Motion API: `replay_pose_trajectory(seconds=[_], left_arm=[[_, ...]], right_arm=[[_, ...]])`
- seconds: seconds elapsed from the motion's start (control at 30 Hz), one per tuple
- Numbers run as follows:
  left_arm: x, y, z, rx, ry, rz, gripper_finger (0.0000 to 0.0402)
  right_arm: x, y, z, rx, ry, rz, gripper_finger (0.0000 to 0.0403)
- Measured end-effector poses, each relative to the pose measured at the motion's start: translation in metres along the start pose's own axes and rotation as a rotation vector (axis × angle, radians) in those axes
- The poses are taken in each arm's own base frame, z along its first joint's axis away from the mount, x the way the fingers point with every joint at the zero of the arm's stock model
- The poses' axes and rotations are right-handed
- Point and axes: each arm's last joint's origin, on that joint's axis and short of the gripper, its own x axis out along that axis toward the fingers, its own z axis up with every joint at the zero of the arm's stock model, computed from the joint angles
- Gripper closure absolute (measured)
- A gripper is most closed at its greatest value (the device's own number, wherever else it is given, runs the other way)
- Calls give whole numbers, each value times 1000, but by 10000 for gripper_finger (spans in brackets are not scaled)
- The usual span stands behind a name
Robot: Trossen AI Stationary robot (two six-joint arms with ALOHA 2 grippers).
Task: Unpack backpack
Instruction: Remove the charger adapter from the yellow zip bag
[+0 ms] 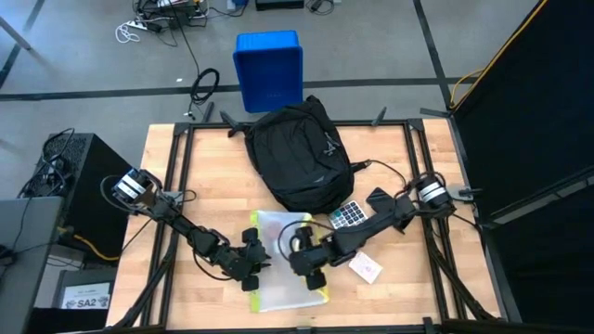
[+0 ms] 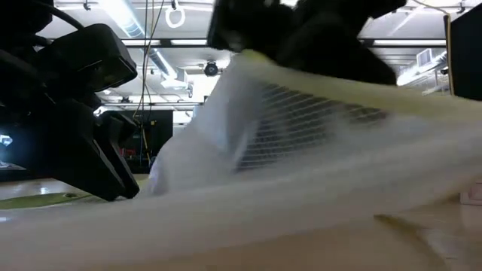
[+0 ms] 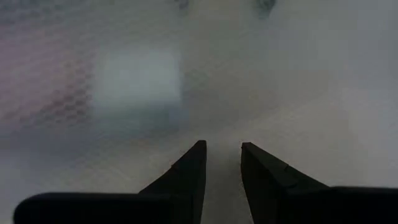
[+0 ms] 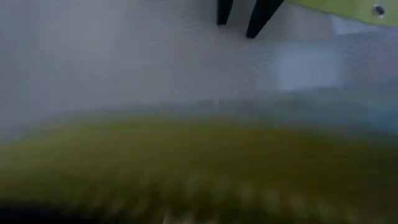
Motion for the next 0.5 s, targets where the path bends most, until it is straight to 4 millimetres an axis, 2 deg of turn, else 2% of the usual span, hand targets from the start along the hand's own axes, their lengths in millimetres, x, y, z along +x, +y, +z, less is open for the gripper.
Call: replay_pose_trajectory(seconds=[0.13, 0.27, 0.4, 0.5], left_arm=[[0, 0, 0, 5, 1, 2, 328], [-5, -2, 4, 25, 34, 17, 328], [-22, -9, 17, 74, 37, 90, 328], [-32, -6, 21, 113, 31, 180, 328]], right_arm=[[6, -10, 3, 4, -3, -44, 181], [4, -14, 5, 79, -6, -11, 186], [5, -7, 2, 101, 11, 72, 185], [5, 1, -3, 114, 30, 102, 185]])
